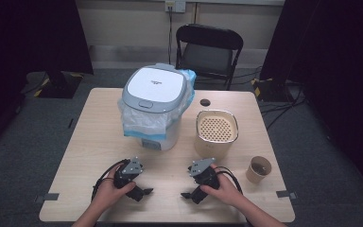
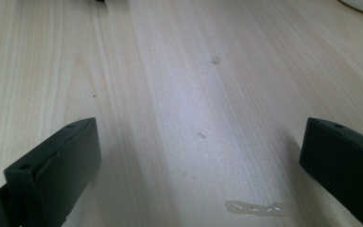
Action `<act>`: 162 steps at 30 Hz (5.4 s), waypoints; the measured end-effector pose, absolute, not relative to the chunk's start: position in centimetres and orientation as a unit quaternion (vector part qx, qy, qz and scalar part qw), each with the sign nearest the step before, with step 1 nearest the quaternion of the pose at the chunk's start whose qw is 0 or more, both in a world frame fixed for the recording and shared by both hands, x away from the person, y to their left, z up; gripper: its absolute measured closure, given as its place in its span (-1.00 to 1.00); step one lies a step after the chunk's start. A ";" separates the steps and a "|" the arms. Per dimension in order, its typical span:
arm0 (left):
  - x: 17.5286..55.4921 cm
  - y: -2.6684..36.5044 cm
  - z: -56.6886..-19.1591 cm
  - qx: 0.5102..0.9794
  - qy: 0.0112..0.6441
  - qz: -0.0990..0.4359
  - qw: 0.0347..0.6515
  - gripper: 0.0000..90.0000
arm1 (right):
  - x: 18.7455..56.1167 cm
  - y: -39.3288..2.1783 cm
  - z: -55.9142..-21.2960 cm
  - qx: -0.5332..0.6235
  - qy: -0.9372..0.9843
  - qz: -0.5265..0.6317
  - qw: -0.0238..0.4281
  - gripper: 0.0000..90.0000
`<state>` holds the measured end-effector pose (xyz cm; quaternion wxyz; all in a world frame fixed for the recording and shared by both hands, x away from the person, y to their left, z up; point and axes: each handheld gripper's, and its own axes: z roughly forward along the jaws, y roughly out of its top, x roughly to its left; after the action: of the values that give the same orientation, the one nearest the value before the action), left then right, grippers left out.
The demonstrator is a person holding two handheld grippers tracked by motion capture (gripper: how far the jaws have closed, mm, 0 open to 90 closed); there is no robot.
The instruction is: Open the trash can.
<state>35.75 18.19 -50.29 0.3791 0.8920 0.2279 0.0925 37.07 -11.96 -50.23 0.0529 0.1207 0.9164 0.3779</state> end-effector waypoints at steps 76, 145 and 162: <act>38.5 19.4 -34.2 0.891 0.224 0.032 0.393 -0.64 | 37.3 -11.9 -50.2 0.113 0.917 0.379 0.050 -1.00; 43.8 17.8 -24.9 0.891 0.220 0.060 0.393 -0.64 | 37.3 -11.9 -50.3 0.113 0.917 0.379 0.047 -1.00; 45.3 16.9 -24.8 0.888 0.227 0.077 0.393 -0.64 | 37.3 -11.9 -50.2 0.112 0.918 0.379 0.047 -1.00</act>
<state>45.29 16.88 -24.79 0.3927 0.8880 0.2266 0.0770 37.26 -11.88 -50.24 0.0472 0.1124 0.9175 0.3786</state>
